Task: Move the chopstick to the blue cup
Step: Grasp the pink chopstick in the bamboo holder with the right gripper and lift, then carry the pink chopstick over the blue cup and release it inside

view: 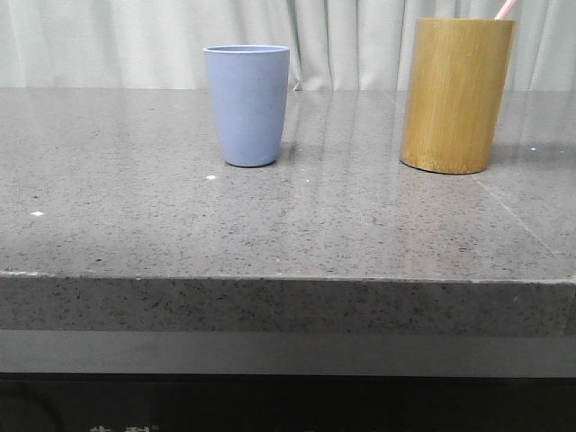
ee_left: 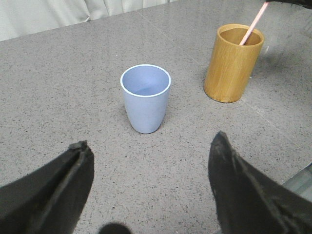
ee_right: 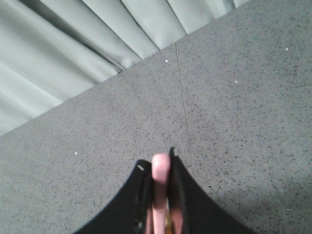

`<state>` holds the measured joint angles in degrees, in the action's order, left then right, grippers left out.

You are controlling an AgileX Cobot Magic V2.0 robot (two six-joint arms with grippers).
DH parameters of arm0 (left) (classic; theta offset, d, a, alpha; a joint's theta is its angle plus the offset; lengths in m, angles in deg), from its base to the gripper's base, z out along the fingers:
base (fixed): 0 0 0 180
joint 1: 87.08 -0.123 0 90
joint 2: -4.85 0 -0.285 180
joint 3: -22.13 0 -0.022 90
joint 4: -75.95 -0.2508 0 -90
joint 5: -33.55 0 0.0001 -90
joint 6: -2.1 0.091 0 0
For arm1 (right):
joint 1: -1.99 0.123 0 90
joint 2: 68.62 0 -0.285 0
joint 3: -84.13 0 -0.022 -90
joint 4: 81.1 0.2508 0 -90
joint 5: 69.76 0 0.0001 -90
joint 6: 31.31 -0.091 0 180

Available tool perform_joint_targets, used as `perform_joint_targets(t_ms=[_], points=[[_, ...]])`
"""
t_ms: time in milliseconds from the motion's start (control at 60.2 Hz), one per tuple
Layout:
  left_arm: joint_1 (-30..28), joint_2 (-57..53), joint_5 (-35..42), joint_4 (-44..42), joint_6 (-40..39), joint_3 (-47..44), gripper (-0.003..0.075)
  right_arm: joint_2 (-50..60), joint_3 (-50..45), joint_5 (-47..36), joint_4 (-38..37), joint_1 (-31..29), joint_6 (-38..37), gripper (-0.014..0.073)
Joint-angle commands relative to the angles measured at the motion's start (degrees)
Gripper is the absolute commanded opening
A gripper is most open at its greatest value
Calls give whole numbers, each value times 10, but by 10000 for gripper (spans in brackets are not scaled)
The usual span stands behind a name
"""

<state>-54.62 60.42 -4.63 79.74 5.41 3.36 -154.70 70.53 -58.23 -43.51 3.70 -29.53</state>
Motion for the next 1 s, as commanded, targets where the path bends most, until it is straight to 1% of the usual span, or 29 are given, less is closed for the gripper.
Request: perform_joint_targets(t_ms=[0,150,283,382,482,548,632,781,981], points=[[3,-1,48,2,-1,14,491,16,23,-42,5,-1,5,-8],[3,-1,48,2,-1,14,491,17,42,-32,-12,-1,15,-53],[3,-1,48,2,-1,14,491,17,87,-3,-12,-1,59,-59],[3,-1,48,2,-1,14,491,17,137,44,-12,-1,119,-59],[3,-1,48,2,-1,14,491,17,204,110,-12,-1,178,-59],[3,-1,48,2,-1,14,491,17,248,149,-12,-1,207,-59],[3,-1,48,2,-1,14,491,17,291,177,-12,3,233,-59],[3,-1,48,2,-1,14,491,17,350,186,-12,40,275,-59],[3,-1,48,2,-1,14,491,14,372,166,-12,133,302,-59]])
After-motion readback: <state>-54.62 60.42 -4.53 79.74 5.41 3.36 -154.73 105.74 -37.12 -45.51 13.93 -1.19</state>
